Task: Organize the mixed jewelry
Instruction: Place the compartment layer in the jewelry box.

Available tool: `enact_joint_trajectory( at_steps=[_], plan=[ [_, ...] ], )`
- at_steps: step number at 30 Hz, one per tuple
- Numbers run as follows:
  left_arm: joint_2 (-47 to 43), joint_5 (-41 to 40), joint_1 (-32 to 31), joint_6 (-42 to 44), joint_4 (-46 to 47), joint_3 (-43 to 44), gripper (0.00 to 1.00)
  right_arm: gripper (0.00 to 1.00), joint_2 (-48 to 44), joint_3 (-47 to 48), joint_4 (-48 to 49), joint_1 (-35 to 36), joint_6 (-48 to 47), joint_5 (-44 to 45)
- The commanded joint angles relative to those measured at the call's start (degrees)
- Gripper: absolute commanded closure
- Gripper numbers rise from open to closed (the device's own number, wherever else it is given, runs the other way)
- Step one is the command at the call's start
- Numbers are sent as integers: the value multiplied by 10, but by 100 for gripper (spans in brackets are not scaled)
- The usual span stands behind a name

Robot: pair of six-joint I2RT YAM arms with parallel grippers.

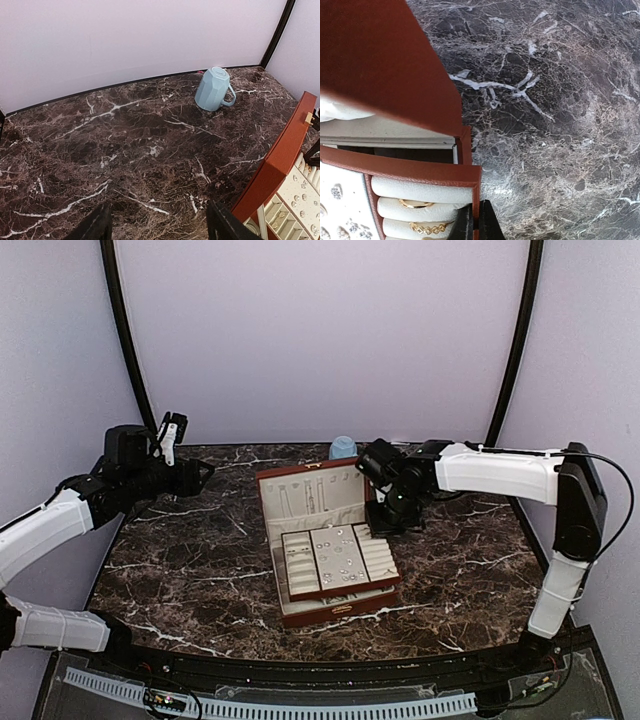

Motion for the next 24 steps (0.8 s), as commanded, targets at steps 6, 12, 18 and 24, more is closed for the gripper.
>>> enact_joint_trajectory(
  at_steps=[6,12,18,24],
  plan=[
    [-20,6,3,-1,7,-11,33,100,-29,11,17,15,-7,-27],
    [-20,7,3,-2,8,-11,33,100,-43,2,-7,16,3,-2],
    [-19,10,4,-3,8,-11,33,100,-55,-10,-5,27,23,-1],
    [-22,13,3,-5,9,-11,33,100,-61,-24,3,40,41,-5]
  ],
)
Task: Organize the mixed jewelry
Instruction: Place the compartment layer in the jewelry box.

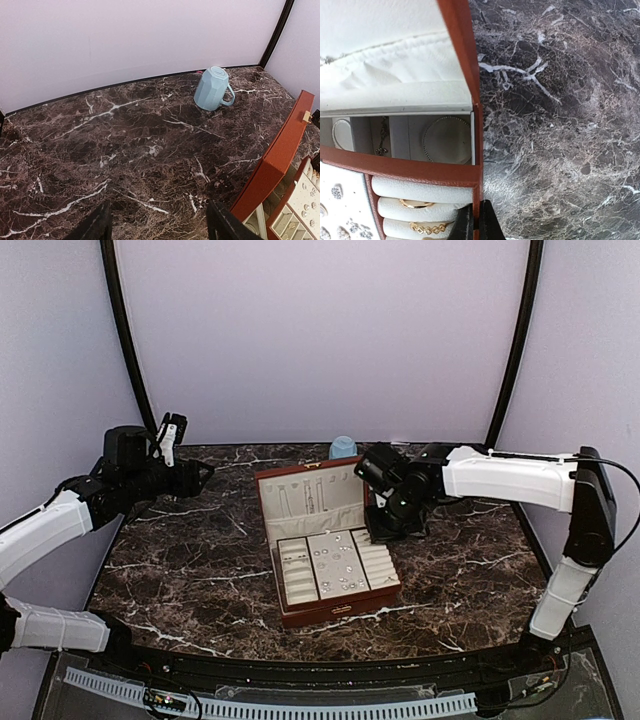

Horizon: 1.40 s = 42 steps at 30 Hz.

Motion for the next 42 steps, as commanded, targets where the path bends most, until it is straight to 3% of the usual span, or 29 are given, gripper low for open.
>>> enact_joint_trajectory(
  at_steps=[1,42],
  plan=[
    [-16,11,3,-4,9,-7,33,100,-25,-9,20,12,26,-9],
    [-25,9,3,-5,8,-8,33,100,82,102,-70,34,40,92]
  ],
)
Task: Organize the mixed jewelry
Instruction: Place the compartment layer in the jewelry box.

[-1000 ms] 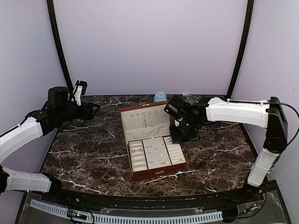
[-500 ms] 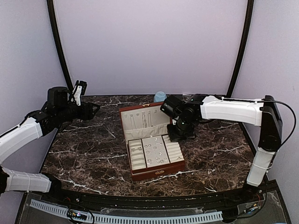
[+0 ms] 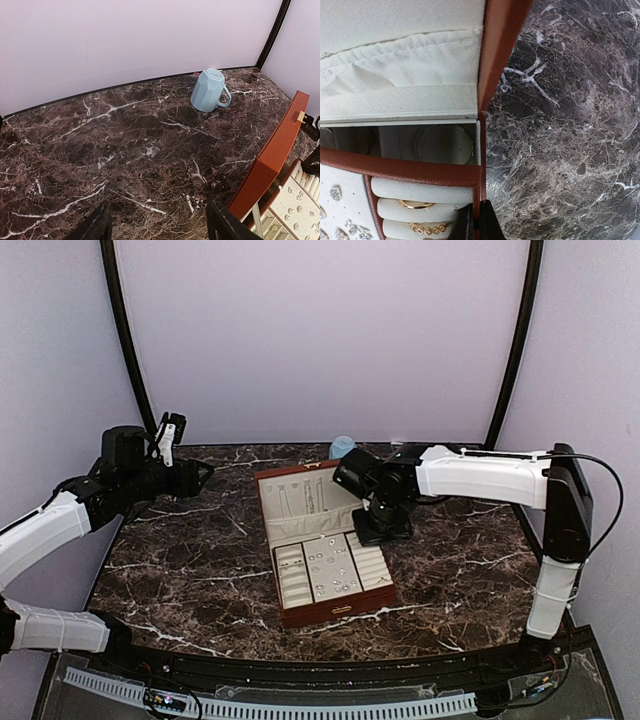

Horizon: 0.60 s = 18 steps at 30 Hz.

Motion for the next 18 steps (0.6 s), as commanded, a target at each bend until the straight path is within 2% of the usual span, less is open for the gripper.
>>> enact_joint_trajectory(
  at_steps=[1,18],
  plan=[
    [-16,1,3,-5,8,-6,33,100,12,37,-17,5,22,36],
    [-18,2,3,-5,9,-7,33,100,33,59,-15,4,17,50]
  ],
)
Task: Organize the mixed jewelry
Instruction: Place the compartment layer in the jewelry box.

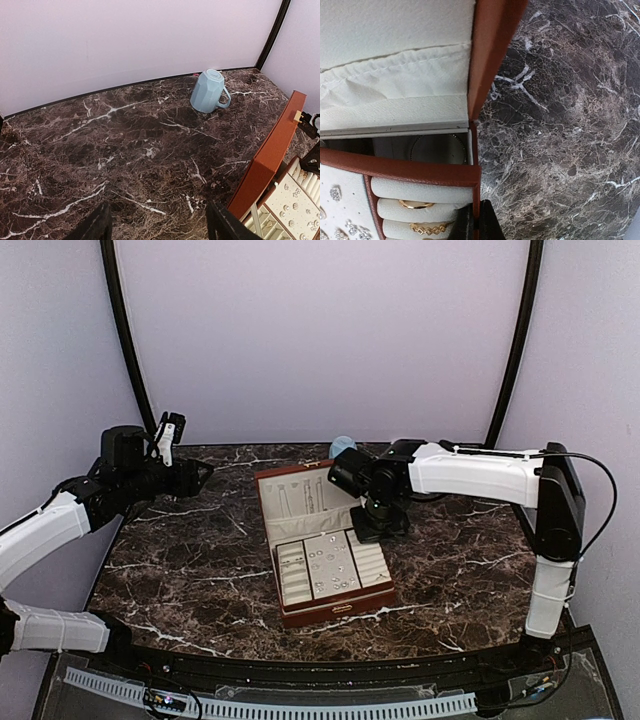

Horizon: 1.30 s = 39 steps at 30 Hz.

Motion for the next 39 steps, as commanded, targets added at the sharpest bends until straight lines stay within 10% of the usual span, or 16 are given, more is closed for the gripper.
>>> enact_joint_trajectory(
  at_steps=[1,39],
  plan=[
    [-15,1,3,-5,8,-7,33,100,7,18,20,3,5,19],
    [-17,5,3,-5,8,-7,33,100,28,-17,142,4,5,2]
  ],
)
